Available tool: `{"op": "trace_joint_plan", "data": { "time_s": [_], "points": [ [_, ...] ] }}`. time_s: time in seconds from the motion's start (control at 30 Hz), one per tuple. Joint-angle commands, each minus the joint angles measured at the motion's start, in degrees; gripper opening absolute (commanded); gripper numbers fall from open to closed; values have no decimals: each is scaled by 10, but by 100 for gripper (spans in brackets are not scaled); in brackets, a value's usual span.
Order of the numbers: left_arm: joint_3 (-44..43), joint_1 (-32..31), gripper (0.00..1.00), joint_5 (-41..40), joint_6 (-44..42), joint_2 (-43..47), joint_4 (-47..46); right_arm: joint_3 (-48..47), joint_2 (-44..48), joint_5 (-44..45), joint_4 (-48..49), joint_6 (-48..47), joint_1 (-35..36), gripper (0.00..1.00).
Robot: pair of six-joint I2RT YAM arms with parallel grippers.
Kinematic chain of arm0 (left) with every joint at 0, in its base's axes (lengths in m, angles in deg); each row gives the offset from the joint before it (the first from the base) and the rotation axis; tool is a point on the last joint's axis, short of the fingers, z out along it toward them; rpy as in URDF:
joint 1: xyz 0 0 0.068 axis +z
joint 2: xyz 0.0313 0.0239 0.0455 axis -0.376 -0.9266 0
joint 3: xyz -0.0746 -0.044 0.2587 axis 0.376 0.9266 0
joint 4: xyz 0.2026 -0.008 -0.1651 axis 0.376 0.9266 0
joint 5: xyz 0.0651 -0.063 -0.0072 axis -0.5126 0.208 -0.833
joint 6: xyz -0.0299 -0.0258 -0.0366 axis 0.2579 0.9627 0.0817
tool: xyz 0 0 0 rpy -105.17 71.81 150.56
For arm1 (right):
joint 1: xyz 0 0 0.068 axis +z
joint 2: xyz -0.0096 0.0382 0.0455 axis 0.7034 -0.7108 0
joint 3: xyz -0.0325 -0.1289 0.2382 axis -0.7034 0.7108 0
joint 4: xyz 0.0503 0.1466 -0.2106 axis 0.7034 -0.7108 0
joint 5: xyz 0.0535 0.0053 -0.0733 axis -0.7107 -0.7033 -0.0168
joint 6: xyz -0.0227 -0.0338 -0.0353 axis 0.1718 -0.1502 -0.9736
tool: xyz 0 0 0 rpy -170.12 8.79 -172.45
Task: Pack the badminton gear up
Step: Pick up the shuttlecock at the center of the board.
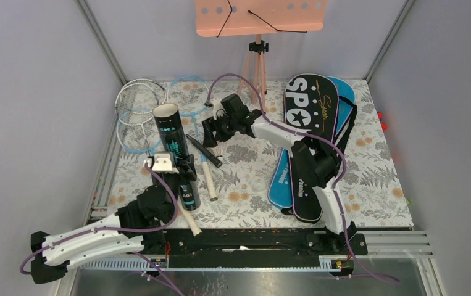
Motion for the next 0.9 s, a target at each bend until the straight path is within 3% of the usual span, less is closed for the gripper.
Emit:
{"op": "trace_joint_plan", "data": {
  "time_s": [0.0, 0.33, 0.87],
  "points": [
    [1, 0, 0, 4, 12, 9, -24, -33, -3, 4, -58, -63, 15, 77],
    [0, 0, 0, 6, 16, -4, -20, -94, -33, 25, -59, -115, 15, 77],
    [3, 0, 0, 15, 10, 0, -28, -235, -136, 37, -231, -107, 15, 77]
  ]
}}
